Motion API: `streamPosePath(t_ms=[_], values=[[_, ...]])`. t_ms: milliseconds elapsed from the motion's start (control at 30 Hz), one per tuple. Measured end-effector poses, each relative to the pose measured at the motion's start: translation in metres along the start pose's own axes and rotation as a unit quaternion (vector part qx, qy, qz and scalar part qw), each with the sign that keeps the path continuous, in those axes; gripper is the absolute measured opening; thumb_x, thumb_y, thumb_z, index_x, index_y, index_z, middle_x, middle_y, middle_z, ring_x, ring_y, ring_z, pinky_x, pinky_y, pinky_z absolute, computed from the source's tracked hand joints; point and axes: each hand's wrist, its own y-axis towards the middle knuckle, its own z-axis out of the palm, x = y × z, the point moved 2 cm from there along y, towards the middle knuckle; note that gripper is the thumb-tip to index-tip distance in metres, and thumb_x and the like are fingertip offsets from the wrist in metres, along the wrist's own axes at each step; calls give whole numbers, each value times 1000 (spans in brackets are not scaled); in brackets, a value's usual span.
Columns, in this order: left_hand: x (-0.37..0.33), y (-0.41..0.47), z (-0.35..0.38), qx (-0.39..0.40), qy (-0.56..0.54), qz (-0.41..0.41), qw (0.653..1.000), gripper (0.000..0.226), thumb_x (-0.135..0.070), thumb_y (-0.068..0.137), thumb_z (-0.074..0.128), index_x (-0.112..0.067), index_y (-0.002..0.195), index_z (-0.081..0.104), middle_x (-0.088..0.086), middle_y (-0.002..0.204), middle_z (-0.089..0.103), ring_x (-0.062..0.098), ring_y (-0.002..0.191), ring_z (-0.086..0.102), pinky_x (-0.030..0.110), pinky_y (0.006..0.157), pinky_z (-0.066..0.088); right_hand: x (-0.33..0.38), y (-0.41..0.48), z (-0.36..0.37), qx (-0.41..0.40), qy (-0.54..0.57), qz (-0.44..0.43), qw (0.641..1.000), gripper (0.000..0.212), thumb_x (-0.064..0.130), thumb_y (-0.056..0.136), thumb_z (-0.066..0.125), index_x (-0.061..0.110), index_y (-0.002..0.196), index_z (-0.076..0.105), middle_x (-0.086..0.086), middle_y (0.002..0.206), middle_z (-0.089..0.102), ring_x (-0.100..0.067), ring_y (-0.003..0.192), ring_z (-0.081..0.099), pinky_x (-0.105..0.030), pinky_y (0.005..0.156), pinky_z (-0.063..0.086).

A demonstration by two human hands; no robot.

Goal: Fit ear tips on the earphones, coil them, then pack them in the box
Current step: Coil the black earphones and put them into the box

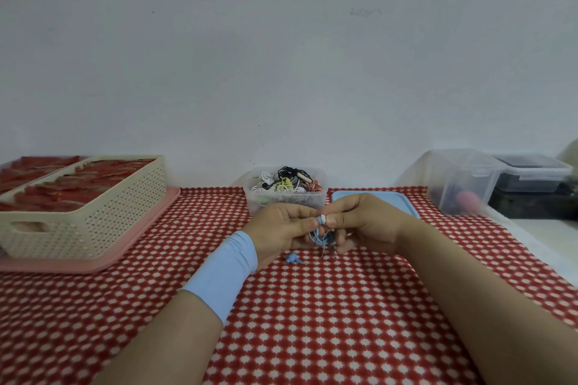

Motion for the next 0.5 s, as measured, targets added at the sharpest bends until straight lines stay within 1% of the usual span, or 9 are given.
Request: streamPosePath(t_ms=[100, 200, 267, 333, 433, 500], values=[[0, 0, -2, -12, 46, -1, 999, 12, -1, 90, 63, -5, 98, 71, 12, 91, 73, 18, 81, 69, 26, 71, 59, 1, 0, -1, 0, -20, 19, 1000, 11, 4, 93, 66, 4, 98, 75, -4, 68, 72, -9, 54, 63, -26, 52, 59], [2, 1, -4, -30, 81, -5, 996, 11, -3, 89, 65, -7, 97, 72, 13, 92, 73, 21, 83, 68, 28, 73, 59, 2, 0, 0, -4, -27, 38, 999, 11, 5, 91, 68, 8, 94, 78, -8, 78, 73, -12, 57, 65, -27, 51, 59], [2, 2, -5, -32, 61, -14, 998, 9, -5, 90, 65, -7, 95, 73, 14, 91, 73, 23, 86, 66, 30, 74, 60, 1, 1, 0, -24, -23, 18, 999, 9, 5, 91, 70, 8, 97, 76, -9, 81, 73, -16, 60, 66, -29, 50, 60], [2, 3, -5, -30, 22, -25, 999, 10, -6, 92, 63, -5, 95, 72, 16, 92, 71, 26, 88, 63, 30, 72, 59, 2, 2, -1, -53, -25, -23, 998, 11, 3, 90, 72, 5, 101, 73, -11, 80, 72, -19, 60, 67, -30, 50, 60], [3, 3, -6, -38, -10, -40, 998, 14, -7, 94, 59, -2, 101, 70, 19, 96, 66, 30, 93, 59, 30, 72, 60, 8, 2, 1, -90, -81, -81, 989, 13, 2, 88, 74, -3, 100, 75, -17, 79, 73, -22, 59, 68, -31, 53, 60], [5, 3, -6, -45, -24, -49, 998, 15, -7, 95, 58, 0, 104, 68, 20, 97, 65, 30, 93, 59, 30, 71, 60, 11, 2, 2, -98, -119, -97, 983, 13, 3, 87, 76, -3, 99, 77, -17, 80, 76, -21, 60, 69, -31, 55, 61]])
